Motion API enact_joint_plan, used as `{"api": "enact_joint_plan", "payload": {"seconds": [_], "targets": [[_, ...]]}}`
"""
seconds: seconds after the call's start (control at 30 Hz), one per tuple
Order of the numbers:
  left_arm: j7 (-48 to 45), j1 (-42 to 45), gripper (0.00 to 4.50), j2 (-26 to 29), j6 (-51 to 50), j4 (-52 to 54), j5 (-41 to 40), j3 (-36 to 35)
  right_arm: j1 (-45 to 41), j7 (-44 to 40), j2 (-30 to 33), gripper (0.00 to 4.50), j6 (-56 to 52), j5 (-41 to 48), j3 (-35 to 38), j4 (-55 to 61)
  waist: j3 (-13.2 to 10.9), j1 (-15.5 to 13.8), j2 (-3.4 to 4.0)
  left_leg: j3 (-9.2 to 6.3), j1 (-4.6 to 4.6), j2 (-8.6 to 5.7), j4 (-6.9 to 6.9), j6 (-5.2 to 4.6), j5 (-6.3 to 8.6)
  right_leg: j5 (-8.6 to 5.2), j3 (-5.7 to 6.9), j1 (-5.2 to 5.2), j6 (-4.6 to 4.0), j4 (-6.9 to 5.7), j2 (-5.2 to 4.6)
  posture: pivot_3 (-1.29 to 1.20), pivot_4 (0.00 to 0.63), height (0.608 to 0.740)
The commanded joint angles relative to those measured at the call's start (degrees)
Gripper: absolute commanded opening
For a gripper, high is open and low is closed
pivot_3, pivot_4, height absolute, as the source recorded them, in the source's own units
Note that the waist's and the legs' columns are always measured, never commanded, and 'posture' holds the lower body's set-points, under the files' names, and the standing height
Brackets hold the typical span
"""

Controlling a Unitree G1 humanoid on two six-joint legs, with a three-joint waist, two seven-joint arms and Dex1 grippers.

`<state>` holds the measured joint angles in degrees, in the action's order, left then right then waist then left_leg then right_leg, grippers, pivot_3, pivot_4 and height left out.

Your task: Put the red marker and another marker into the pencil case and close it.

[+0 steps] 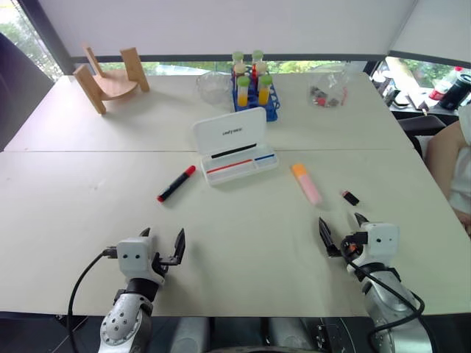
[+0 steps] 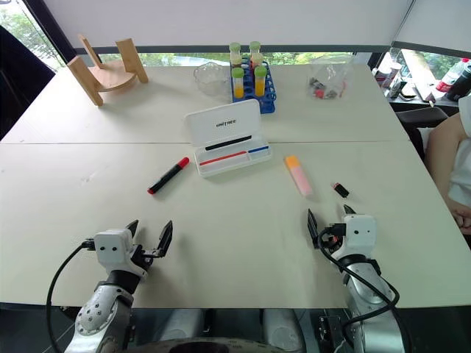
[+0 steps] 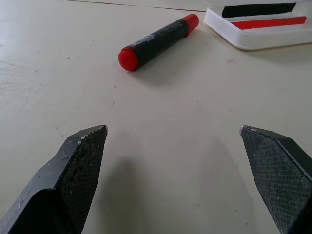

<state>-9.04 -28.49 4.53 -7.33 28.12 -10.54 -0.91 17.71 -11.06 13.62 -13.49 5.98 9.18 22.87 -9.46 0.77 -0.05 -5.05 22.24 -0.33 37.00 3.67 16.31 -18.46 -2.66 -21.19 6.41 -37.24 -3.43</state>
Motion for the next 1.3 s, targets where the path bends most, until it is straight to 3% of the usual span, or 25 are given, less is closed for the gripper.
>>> {"api": "enact_joint_plan", "payload": {"seconds": [0.03, 0.97, 1.1, 1.3], "targets": [[-0.1, -0.1, 4.48, 0.5, 0.3, 2.1, 0.0, 0.0, -0.4, -0.2, 0.4, 4.50, -0.3, 0.5, 0.6, 2.8, 0.0, 0.0, 0.00, 0.00, 0.00, 0.00, 0.00, 0.00, 0.00, 0.00, 0.00, 0.00, 0.00, 0.00, 0.00, 0.00, 0.150, 0.740], [-1.3, 2.9, 4.48, 1.0, -0.5, 2.3, -0.7, 0.2, -2.6, 1.5, 1.0, 4.50, -6.2, -1.0, -0.3, 8.1, 0.0, 0.0, 0.00, 0.00, 0.00, 0.00, 0.00, 0.00, 0.00, 0.00, 0.00, -0.02, 0.01, -0.04, 0.02, 0.00, 0.150, 0.740], [-3.6, 4.9, 4.48, 3.5, -2.5, 4.7, -2.8, -0.5, -3.4, -0.3, 3.3, 4.50, -9.1, 0.5, 1.2, 11.0, 0.0, 0.0, -0.01, -0.01, 0.00, 0.00, 0.04, 0.00, 0.00, 0.01, 0.01, -0.01, 0.01, -0.09, 0.04, 0.00, 0.150, 0.740], [-19.4, 19.5, 4.48, 21.1, -14.3, 5.3, -16.8, -6.8, -8.5, -15.7, 17.3, 4.50, -14.3, 10.4, 4.7, 16.7, 0.0, 0.0, 0.03, -0.06, -0.10, 0.05, 0.13, -0.01, -0.01, 0.01, 0.02, 0.02, 0.00, -0.30, 0.16, 0.00, 0.150, 0.740]]}}
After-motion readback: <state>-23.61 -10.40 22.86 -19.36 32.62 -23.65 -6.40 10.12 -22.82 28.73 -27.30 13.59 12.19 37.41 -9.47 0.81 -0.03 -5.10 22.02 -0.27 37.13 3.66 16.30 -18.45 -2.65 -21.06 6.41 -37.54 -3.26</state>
